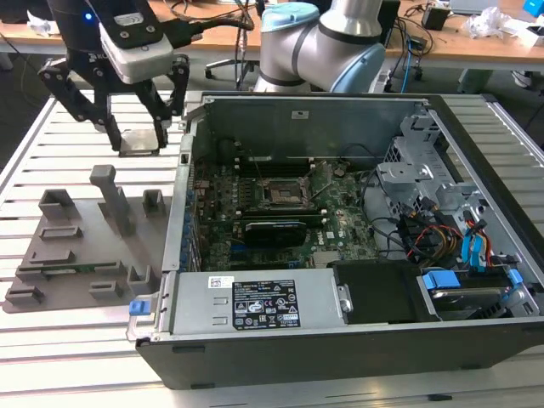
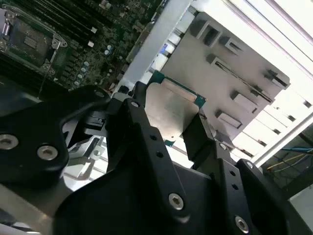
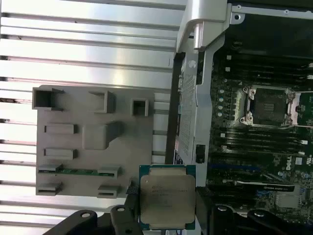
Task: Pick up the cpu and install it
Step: 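Pick up the cpu and move it towards the insertion slot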
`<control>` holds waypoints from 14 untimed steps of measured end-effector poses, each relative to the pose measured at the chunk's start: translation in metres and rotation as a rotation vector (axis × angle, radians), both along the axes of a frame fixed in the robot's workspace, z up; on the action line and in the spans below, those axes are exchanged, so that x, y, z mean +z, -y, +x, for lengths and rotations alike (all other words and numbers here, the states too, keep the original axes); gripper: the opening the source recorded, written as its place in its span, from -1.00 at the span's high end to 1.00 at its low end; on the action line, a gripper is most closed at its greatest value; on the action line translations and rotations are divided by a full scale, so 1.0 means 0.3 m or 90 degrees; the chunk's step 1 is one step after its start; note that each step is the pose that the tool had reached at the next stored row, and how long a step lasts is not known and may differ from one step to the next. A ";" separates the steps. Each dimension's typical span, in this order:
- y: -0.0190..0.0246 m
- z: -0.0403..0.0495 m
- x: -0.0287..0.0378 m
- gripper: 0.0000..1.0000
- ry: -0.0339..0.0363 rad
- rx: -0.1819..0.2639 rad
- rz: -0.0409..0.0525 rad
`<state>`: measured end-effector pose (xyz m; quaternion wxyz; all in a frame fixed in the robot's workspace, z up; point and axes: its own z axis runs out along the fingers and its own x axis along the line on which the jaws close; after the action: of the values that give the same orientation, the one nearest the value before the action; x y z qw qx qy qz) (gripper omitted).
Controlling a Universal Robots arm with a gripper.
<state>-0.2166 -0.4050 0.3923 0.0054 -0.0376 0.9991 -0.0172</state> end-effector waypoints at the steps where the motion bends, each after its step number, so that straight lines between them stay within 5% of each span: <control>1: 0.000 0.066 0.000 -0.09 -0.0003 0.000 -0.0024; 14: 0.000 0.229 0.000 -0.09 -0.0015 0.000 -0.0074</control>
<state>-0.1479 -0.4050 0.3922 0.0040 -0.0377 0.9990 -0.0230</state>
